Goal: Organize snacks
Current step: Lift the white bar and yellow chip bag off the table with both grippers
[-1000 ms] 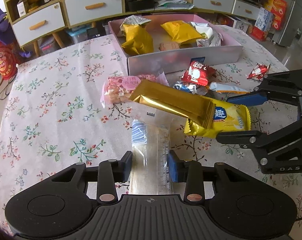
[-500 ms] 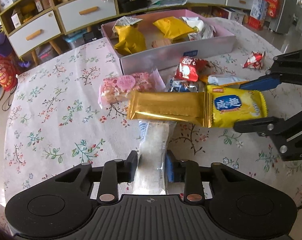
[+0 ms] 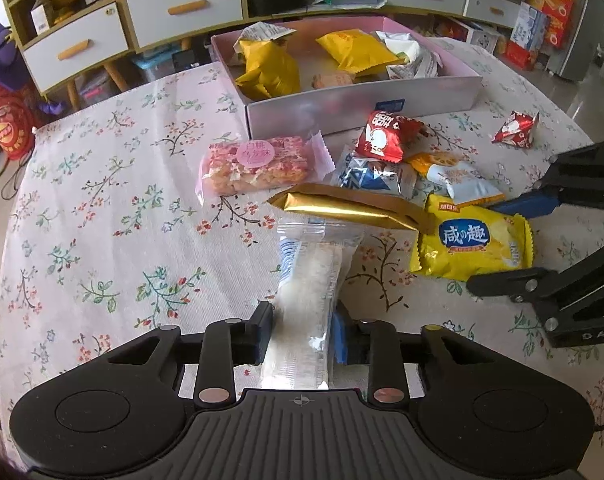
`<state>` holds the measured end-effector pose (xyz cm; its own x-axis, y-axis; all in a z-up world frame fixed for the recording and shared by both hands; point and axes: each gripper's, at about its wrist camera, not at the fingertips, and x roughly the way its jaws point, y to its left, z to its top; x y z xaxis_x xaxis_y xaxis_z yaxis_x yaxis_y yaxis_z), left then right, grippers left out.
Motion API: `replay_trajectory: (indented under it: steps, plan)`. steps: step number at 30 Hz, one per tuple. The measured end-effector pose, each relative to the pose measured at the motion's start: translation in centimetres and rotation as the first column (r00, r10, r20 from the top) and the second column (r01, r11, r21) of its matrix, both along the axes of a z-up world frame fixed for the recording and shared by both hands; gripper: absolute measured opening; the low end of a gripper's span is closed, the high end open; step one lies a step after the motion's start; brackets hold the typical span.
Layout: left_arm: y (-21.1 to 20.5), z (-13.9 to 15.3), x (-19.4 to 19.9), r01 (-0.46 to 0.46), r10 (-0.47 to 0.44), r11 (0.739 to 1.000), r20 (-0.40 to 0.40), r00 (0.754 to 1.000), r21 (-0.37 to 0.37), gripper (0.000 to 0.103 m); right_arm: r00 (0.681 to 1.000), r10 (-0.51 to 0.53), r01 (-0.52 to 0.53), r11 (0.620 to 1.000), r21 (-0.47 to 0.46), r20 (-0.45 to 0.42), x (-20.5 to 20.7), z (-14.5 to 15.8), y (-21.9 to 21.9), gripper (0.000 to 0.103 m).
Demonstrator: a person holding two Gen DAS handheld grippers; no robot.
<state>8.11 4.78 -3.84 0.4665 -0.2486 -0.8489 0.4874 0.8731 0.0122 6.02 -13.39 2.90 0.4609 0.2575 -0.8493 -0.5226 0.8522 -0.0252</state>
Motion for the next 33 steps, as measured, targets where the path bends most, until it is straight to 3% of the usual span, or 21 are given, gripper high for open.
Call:
replay_trajectory:
  steps: [8,33]
  plan:
    - [-0.1,0.4,0.2,-0.017,0.017,1.000,0.000,1.000,-0.006,0.017,1.000,-0.018,0.018,1.000,-0.005,-0.013,0.1,0.0,0.1,0.030]
    - [0.0,5.7,1.1,-0.009,0.019,0.994,0.093,0.996,-0.106,0.016,0.988,-0.109,0.106,0.994,0.032,0.112,0.3,5.5,-1.0,0.030]
